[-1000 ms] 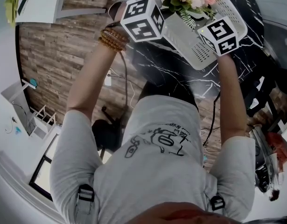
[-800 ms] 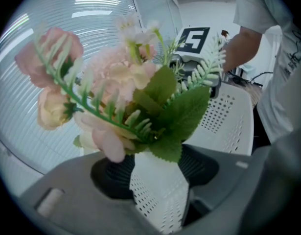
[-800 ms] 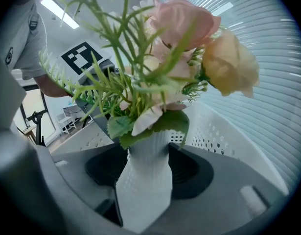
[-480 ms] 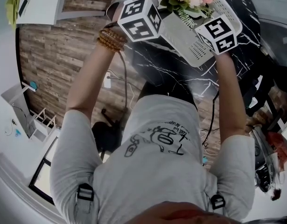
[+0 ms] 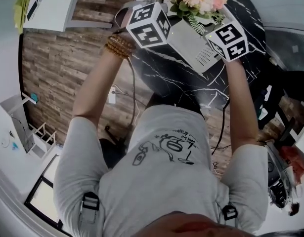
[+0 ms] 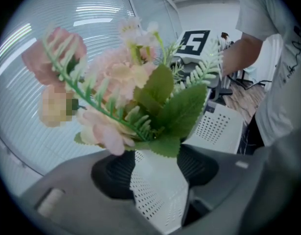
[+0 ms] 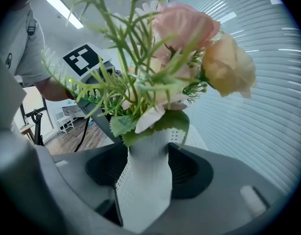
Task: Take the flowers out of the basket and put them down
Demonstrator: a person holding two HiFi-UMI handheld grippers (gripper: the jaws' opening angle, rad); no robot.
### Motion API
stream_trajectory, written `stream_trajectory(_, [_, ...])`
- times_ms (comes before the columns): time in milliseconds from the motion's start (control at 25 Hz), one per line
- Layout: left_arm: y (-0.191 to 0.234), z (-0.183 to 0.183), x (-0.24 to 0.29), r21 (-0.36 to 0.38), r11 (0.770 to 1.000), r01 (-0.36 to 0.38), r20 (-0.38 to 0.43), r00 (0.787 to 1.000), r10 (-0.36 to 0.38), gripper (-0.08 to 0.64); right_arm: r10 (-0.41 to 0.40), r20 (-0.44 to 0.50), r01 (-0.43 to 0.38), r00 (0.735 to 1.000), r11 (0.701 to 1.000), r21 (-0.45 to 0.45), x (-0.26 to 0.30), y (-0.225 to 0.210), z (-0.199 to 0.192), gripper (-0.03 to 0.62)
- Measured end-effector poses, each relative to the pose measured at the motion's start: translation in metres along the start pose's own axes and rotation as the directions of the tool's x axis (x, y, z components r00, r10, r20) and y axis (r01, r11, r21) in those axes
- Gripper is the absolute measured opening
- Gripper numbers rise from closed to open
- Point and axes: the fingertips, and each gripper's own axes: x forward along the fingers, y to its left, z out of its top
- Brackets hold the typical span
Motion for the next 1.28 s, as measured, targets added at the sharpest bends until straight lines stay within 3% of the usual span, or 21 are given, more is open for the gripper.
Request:
stream_trajectory(840, [0.004, 0.081, -0.105, 0.060, 0.996, -0.072, 0.044, 0.997, 0.069, 0.264, -0.038, 0.043, 0.040, 0.998, 0.998, -0.051, -0.084, 0.030, 0.097, 0.267])
stream_trajectory(1280, [-0.006, 0.101, -0.132, 0.068, 0.994, -0.084, 0.061, 0.995, 0.080, 0.264, -0.041, 0.045, 0.043, 0.998, 0.998, -0.055, -0.109, 0.045, 0.115, 0.267])
